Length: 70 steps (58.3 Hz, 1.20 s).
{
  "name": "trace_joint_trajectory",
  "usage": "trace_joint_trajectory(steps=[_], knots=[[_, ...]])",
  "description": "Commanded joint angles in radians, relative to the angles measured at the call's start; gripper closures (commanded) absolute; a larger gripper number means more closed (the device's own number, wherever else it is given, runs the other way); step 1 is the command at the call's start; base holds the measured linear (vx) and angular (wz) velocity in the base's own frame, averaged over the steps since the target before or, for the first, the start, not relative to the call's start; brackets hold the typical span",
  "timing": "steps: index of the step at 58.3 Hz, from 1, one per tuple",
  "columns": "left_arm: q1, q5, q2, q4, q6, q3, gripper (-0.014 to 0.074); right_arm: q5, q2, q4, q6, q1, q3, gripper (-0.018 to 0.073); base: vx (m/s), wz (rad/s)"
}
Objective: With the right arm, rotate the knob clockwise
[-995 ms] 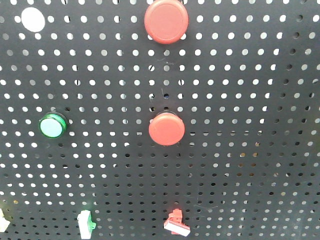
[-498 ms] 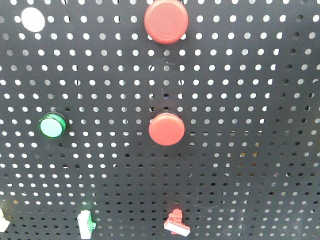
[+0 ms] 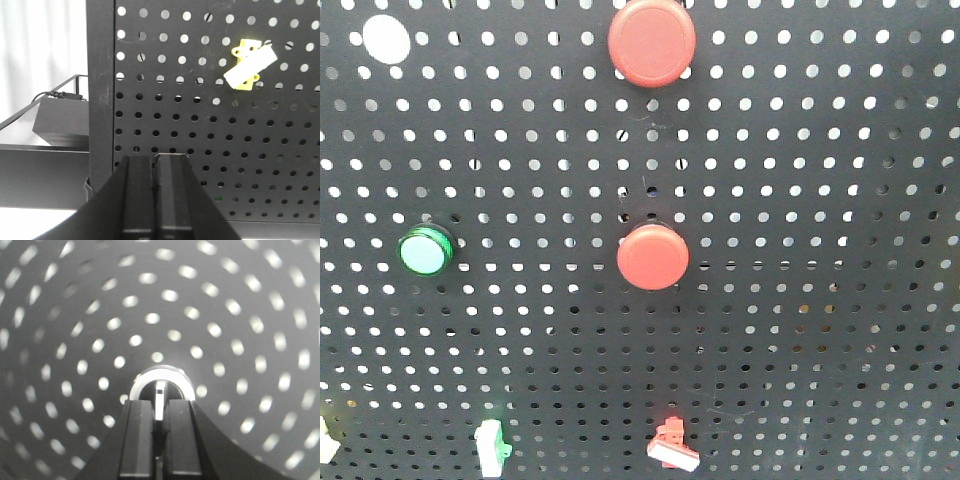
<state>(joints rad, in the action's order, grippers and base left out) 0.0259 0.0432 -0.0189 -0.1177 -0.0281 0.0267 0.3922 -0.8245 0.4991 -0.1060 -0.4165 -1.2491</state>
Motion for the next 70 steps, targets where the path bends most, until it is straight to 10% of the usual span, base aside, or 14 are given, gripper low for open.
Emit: trace_joint_trajectory(steps=[1,28,50,70], knots=[[-0.002,-0.082,0.0,-0.008,0.006,0.013,0.0603,-0.065,-0.044,0.002,0.227,-0.001,-0.02,0.0568,0.0,0.0],[-0.002,-0.082,0.0,-0.008,0.006,0.013,0.0603,-0.077,-0.046,0.002,1.386,-0.001,-0.02,0.0568,0.0,0.0],[-0.002,-0.082,0.0,-0.008,0.006,0.013,0.0603,-0.077,-0.038,0.19,1.433,-0.001,-0.02,0.0537,0.0,0.0],[-0.002,-0.082,0.0,-0.008,0.006,0.013,0.0603,-0.073,0.003,0.186,1.433,-0.001,-0.02,0.0308,0.0,0.0]])
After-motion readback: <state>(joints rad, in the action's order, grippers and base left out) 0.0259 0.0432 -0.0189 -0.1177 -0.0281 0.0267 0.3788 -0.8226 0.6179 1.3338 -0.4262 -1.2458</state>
